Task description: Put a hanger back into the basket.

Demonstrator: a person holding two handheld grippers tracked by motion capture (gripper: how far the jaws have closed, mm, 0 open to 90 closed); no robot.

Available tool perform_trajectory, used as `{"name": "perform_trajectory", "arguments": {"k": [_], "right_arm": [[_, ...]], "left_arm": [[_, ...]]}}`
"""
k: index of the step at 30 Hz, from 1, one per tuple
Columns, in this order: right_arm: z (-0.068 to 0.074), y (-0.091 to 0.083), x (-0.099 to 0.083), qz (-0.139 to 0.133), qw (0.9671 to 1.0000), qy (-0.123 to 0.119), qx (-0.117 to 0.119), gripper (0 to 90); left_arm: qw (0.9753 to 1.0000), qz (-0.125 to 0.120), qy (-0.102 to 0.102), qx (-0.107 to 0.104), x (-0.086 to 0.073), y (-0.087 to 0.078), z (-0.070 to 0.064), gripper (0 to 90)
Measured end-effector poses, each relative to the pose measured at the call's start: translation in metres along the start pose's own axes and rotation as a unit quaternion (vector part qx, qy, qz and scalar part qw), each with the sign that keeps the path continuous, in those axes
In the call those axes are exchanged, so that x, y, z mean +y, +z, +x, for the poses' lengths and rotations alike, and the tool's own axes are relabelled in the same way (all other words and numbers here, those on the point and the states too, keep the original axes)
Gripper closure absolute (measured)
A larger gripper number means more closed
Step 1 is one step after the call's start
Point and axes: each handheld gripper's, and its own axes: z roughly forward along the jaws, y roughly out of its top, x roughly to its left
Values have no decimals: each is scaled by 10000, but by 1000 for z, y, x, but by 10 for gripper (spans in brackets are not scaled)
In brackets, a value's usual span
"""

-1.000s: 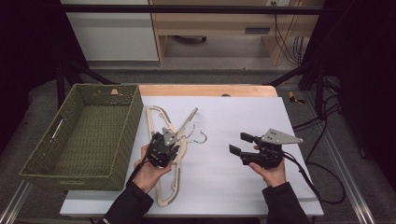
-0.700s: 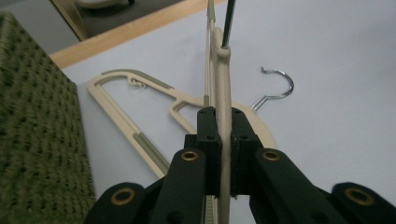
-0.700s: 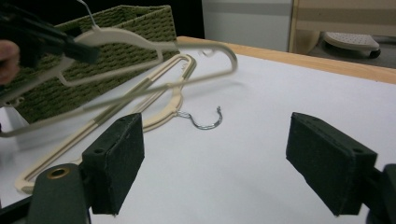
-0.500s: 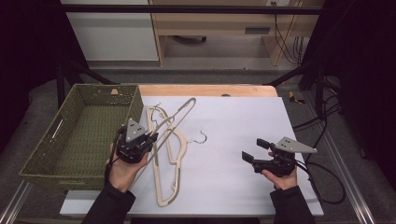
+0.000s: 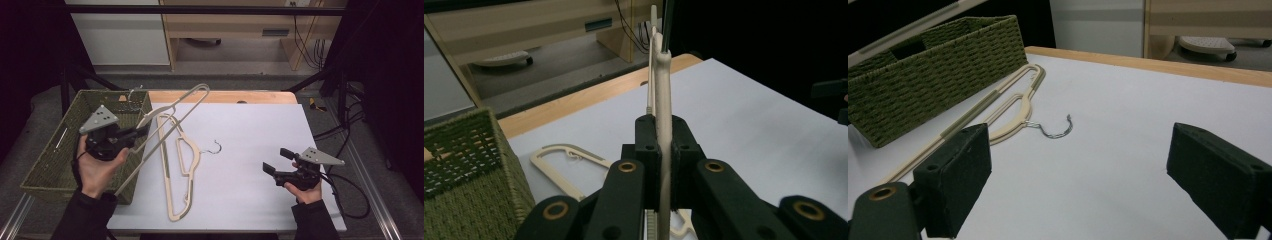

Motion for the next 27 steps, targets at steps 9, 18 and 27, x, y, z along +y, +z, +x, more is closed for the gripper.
{"name": "perform_trajectory", "arguments": {"k": [9, 18, 27], "right_arm": [[-2, -3, 0, -18, 10000, -8, -22, 102], [-2, -3, 0, -29, 10000, 33, -20, 101], [-3, -3, 0, -17, 10000, 41, -33, 101]], "left_arm": [[9998, 26, -87, 179, 11, -20, 52, 857], [9987, 193, -109, 469, 3, -27, 92, 857], [9966, 416, 42, 714, -13, -35, 132, 857]]}}
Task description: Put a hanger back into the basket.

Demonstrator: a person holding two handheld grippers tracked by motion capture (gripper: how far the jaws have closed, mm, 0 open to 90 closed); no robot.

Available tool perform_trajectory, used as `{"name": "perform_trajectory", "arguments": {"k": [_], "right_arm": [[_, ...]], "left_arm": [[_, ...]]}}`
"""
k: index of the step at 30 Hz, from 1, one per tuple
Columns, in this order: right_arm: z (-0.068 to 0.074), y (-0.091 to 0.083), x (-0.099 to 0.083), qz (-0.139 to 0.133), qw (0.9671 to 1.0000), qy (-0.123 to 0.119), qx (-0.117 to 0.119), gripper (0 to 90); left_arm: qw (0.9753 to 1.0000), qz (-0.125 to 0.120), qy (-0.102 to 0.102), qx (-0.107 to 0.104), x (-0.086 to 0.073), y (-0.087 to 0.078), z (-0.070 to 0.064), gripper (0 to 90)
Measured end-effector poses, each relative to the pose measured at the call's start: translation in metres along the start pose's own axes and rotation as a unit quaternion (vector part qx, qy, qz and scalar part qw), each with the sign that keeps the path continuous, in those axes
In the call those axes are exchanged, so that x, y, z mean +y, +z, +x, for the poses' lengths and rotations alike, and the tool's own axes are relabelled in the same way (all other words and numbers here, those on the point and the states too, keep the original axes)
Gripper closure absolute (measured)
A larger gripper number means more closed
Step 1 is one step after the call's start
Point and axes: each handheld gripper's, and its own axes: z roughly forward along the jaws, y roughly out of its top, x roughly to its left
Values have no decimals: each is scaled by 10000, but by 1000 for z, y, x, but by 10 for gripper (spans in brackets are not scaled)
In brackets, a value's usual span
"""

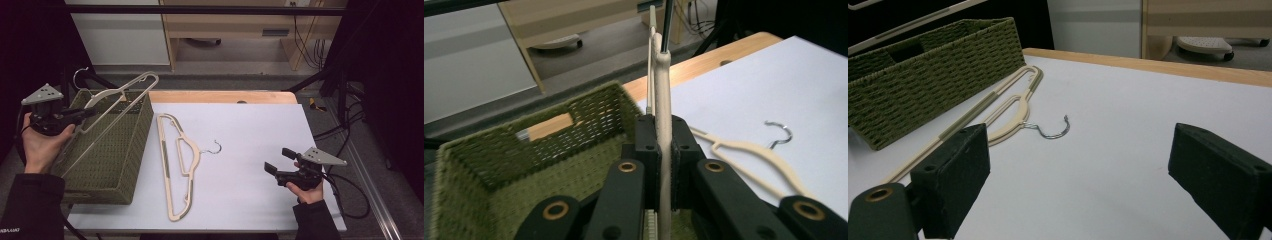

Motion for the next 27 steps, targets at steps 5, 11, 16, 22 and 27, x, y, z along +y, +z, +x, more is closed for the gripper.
{"name": "perform_trajectory", "arguments": {"k": [5, 11, 16, 22, 27], "right_arm": [[0, 2, -1, 44, 10000, -14, 6, 101], [1, 5, -2, 111, 9999, -19, 9, 101], [1, 5, -3, 110, 9999, -27, -10, 102], [1, 6, -3, 129, 9999, -1, 1, 102], [1, 6, -3, 119, 9999, -3, 10, 102]], "left_arm": [[9999, 115, -22, 60, -13, 0, 18, 857], [9998, 137, -132, 108, -29, 3, 36, 857], [9999, 116, -66, 27, -35, 7, 39, 857], [9992, 389, -37, 89, -37, 17, 38, 857], [9981, 597, -118, 95, -50, 18, 46, 857]]}}
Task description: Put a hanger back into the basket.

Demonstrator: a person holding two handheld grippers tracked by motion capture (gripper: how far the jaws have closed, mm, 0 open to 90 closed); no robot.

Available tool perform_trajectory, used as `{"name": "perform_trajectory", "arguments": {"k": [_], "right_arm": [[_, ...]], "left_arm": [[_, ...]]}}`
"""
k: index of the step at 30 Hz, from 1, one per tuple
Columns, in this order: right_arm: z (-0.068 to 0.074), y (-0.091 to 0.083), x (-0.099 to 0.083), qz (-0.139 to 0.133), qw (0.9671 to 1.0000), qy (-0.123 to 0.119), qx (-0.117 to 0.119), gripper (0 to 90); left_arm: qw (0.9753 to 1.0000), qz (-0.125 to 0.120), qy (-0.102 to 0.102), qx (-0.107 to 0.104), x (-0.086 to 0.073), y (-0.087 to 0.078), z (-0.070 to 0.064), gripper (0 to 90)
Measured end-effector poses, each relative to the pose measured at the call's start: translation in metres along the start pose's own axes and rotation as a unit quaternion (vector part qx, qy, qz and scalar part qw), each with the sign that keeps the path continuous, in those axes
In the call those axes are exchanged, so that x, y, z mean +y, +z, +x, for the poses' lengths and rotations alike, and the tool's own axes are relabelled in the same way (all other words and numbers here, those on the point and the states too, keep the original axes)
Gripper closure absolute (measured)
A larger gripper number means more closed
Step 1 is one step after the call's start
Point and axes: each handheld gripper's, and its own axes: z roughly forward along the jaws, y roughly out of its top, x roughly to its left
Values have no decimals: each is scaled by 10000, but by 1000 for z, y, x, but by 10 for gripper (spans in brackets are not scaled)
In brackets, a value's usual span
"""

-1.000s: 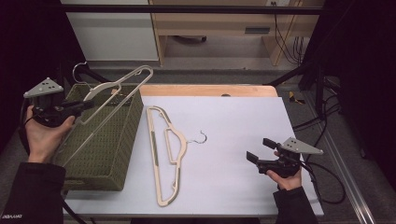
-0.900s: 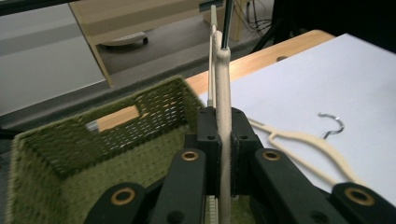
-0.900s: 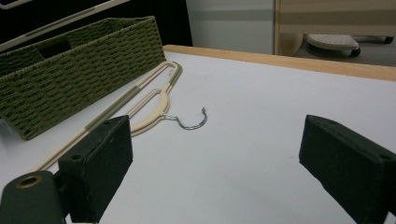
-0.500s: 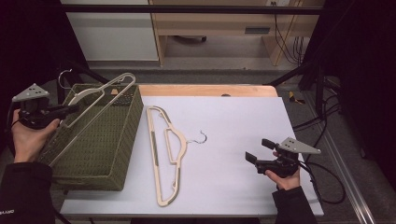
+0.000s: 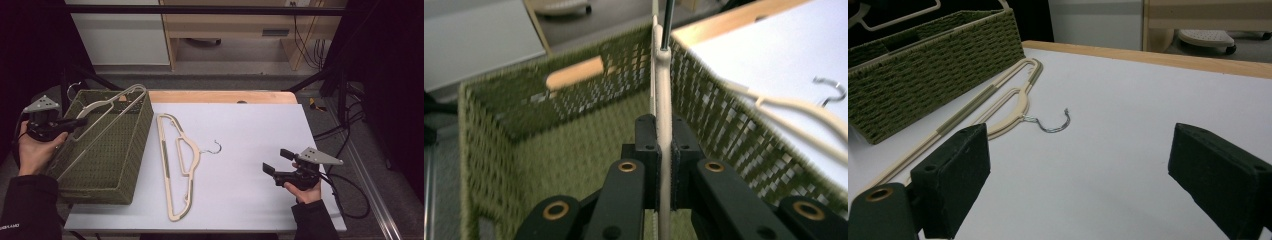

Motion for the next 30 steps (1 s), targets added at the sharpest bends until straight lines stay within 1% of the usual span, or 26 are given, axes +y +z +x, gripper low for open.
{"name": "perform_trajectory", "arguments": {"k": [1, 2, 3, 4, 5, 7, 8, 9, 11, 13, 14, 16, 18, 19, 20, 21, 22, 23, 25, 28, 30], "right_arm": [[0, 0, 0, 1, 10000, 5, -17, 102], [0, 1, 0, 15, 10000, 4, -10, 102], [1, 2, 0, 30, 10000, 9, -29, 102], [1, 2, -1, 41, 10000, 4, -16, 102], [1, 2, -1, 44, 10000, 20, -16, 102], [0, 3, -1, 62, 10000, -8, -8, 102], [0, 3, -1, 67, 10000, -12, -6, 102], [1, 3, -1, 81, 10000, -18, -2, 102], [1, 3, -2, 69, 10000, -14, 1, 102], [1, 3, -2, 66, 10000, -15, 1, 102], [1, 3, -2, 82, 10000, -19, 0, 102], [1, 3, -1, 72, 10000, -18, 1, 102], [1, 3, -2, 76, 10000, -17, 1, 102], [1, 3, -2, 69, 10000, -18, -1, 102], [1, 3, -2, 74, 10000, -6, 7, 102], [1, 4, -2, 73, 10000, 4, -4, 102], [1, 4, -2, 73, 10000, 4, -4, 102], [1, 4, -2, 73, 10000, -4, 10, 102], [1, 5, -2, 90, 10000, -6, 15, 102], [1, 5, -2, 85, 10000, -2, 29, 102], [1, 5, -2, 90, 10000, -1, 22, 102]], "left_arm": [[9999, 118, 23, 62, -3, 1, 2, 857], [9998, 170, 1, 107, -7, 3, 4, 857], [9998, 142, -116, 14, -12, 6, 7, 857], [9997, 194, -141, 7, -15, 9, 7, 857], [9997, 194, -141, 7, -15, 9, 7, 857], [9994, 305, -148, 39, -20, 16, 6, 857], [9994, 289, -171, 30, -25, 22, 5, 856], [9994, 289, -171, 30, -25, 22, 5, 856], [9993, 348, -151, 35, -28, 29, 3, 854], [9990, 419, -147, 96, -31, 37, 0, 851], [9986, 490, -133, 164, -33, 40, 0, 847], [9986, 423, -233, 221, -36, 43, 1, 845], [9978, 478, -269, 380, -40, 45, 3, 838], [9972, 484, -329, 471, -42, 46, 4, 832], [9963, 535, -380, 548, -43, 46, 5, 826], [9951, 637, -374, 664, -43, 46, 7, 813], [9936, 663, -465, 782, -44, 46, 8, 813], [9922, 769, -443, 876, -46, 45, 10, 806], [9882, 876, -592, 1109, -50, 45, 14, 794], [9830, 1058, -794, 1276, -61, 46, 22, 781], [9813, 1097, -917, 1291, -65, 47, 26, 778]]}}
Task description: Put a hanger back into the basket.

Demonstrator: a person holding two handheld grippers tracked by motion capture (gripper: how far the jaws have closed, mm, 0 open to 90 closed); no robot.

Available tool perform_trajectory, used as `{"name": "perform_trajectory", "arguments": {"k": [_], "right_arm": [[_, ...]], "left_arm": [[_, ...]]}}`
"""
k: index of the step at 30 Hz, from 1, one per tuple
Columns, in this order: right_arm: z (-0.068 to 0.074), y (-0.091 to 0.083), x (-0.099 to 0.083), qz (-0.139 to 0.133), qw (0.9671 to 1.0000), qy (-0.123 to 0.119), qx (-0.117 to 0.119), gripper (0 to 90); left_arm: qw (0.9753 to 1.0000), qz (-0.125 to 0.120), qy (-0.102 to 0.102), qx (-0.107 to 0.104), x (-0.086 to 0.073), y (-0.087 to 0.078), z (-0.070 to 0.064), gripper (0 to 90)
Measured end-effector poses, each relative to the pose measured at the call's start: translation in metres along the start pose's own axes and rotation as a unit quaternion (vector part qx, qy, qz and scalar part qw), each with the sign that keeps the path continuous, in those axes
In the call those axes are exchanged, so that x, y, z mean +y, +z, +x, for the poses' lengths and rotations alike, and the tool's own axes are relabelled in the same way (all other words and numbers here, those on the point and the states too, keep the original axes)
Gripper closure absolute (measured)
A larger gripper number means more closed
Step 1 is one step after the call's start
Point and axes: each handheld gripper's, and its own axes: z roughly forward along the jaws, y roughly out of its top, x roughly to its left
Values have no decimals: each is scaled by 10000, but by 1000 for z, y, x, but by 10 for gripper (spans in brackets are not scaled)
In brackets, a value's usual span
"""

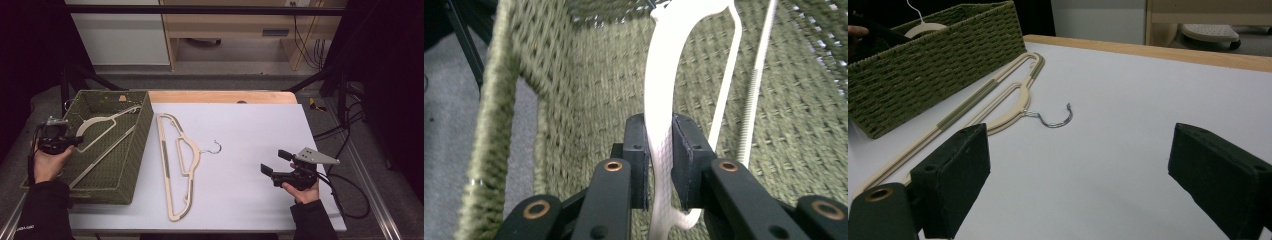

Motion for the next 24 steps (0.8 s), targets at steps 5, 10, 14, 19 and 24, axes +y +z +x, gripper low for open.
{"name": "perform_trajectory", "arguments": {"k": [5, 10, 14, 19, 24], "right_arm": [[0, 2, -1, 31, 10000, -10, 8, 102], [1, 1, -1, 12, 10000, 11, 11, 102], [1, 1, -1, 9, 10000, 27, 9, 102], [1, 0, 0, -24, 10000, 16, 20, 102], [0, -3, 1, -60, 10000, 20, 16, 102]], "left_arm": [[9995, 279, -152, 90, 2, 2, 0, 764], [9981, 455, -401, 65, -2, 3, 2, 686], [9978, 506, -437, -16, -4, -3, 2, 624], [9992, 140, -329, -198, 0, -21, -6, 559], [9967, -656, -216, -434, 7, -43, -28, 413]]}}
